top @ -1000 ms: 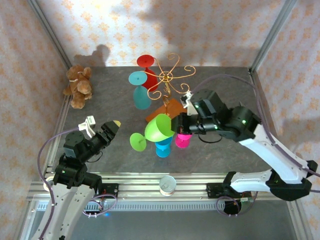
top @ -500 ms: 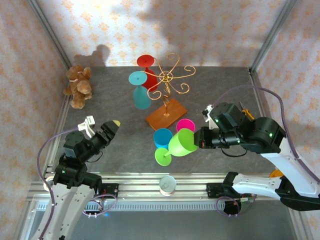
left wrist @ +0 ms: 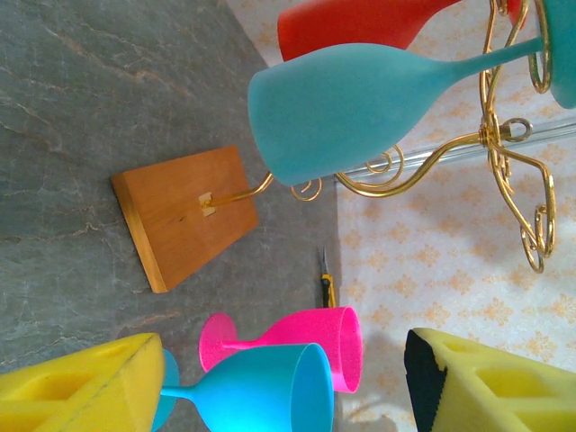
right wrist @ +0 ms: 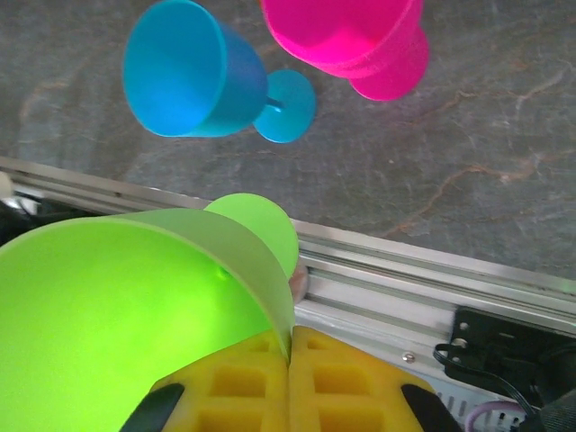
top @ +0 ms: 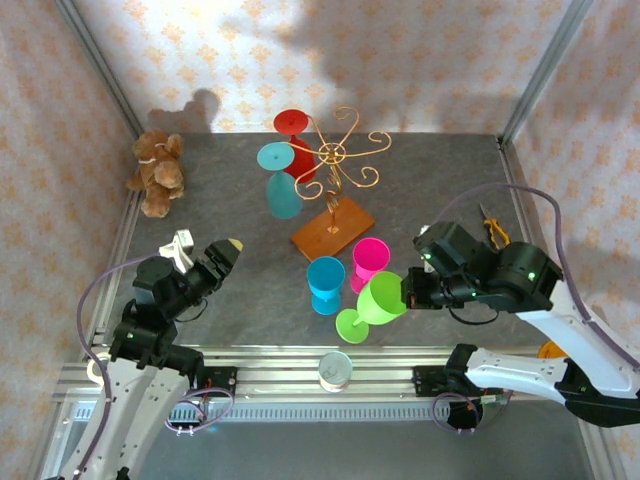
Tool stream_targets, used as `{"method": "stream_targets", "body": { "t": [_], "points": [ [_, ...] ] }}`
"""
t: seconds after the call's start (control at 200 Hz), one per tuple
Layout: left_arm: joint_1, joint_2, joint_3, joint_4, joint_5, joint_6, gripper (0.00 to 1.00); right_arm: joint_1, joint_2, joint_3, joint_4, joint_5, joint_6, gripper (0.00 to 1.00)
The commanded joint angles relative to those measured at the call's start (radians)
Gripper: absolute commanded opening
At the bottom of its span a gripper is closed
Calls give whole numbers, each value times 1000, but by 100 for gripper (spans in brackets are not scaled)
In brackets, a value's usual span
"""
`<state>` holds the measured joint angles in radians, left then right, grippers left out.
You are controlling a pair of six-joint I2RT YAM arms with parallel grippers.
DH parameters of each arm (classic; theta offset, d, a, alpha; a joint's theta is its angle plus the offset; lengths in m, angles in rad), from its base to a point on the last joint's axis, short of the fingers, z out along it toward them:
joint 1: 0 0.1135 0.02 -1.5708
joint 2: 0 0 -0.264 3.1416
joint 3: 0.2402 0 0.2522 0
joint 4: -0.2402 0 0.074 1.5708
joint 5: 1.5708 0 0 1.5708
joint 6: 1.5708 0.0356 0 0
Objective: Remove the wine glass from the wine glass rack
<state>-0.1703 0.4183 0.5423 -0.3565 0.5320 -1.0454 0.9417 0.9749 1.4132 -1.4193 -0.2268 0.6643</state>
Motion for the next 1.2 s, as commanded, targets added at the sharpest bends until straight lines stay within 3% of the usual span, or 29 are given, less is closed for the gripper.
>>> {"method": "stream_targets", "body": {
  "t": [0.0, 0.496, 1.196],
  "points": [
    [-6, 12, 17, 5, -26, 24, 70, 5, 0, -60, 38, 45, 24, 0],
    [-5, 11, 16, -15, -45, 39, 69, 5, 24, -275, 267, 193, 70, 0],
    [-5, 13, 5, -18, -52, 47, 69, 5, 119, -348, 280, 251, 65, 0]
  ]
}}
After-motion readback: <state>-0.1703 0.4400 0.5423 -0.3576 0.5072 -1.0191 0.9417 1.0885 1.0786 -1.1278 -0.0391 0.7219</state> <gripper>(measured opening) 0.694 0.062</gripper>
